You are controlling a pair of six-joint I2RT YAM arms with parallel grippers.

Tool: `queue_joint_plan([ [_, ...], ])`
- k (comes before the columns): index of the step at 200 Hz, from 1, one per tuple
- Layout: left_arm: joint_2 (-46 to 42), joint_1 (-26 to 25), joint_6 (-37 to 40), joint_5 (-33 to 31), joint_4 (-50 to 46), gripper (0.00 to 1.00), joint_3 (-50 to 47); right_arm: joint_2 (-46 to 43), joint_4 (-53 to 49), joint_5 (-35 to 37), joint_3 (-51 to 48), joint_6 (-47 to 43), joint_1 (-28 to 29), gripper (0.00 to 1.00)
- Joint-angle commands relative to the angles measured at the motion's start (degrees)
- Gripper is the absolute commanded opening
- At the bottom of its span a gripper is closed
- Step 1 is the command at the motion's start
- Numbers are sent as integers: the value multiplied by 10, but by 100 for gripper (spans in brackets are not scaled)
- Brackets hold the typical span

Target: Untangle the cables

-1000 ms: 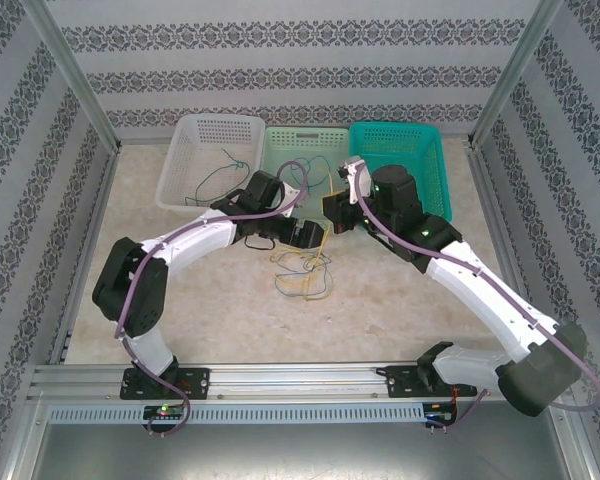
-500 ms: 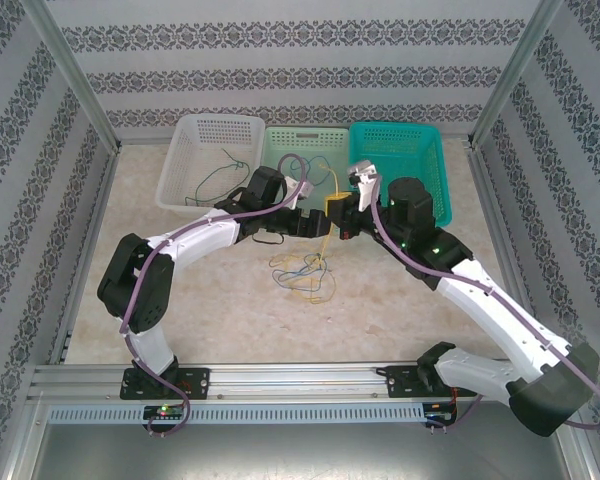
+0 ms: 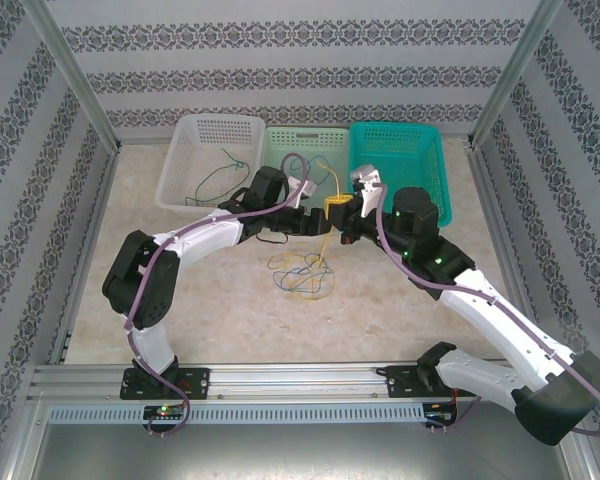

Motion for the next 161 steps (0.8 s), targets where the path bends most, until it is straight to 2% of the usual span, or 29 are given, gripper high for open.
queue_joint_plan([
  [1,4,-10,-7,8,23,60,14,-28,62,22,-22,-14,7,0],
  [33,2,-7,-21,-8,34,29,6,-57,74,47,-44,-21,8,0],
  [56,0,8,-74,-18,83,17,-21,-95,64,86,-68,-39,8,0],
  [92,3,38,-179,-18,182,8,-80,-193,78,197,-145,-62,9,0],
  [97,3,38,-188,-20,189,0,-84,-207,77,211,-153,-65,9,0],
  [161,-11,42,-213,-44,191,0,-90,-350,64,388,-237,-81,10,0],
])
